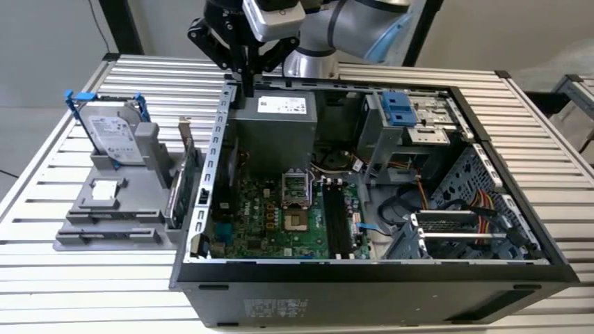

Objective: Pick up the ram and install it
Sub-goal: 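Reach for the ram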

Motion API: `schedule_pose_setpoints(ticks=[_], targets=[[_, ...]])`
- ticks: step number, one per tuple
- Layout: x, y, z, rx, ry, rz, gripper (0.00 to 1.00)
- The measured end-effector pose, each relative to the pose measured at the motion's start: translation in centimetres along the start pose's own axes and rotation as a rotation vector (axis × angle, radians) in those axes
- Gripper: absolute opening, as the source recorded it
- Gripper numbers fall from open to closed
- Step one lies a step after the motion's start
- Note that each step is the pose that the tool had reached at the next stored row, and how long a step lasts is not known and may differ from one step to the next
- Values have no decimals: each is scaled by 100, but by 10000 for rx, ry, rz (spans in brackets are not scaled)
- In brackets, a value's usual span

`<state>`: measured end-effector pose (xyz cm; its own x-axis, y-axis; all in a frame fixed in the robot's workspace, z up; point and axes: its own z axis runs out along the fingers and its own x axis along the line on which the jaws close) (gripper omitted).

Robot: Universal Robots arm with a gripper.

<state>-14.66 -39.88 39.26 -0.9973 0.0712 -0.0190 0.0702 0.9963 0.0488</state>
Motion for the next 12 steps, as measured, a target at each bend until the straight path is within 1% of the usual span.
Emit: schedule_pose_setpoints(ticks=[12], targets=[[122, -9, -3, 1, 0, 0, 0]])
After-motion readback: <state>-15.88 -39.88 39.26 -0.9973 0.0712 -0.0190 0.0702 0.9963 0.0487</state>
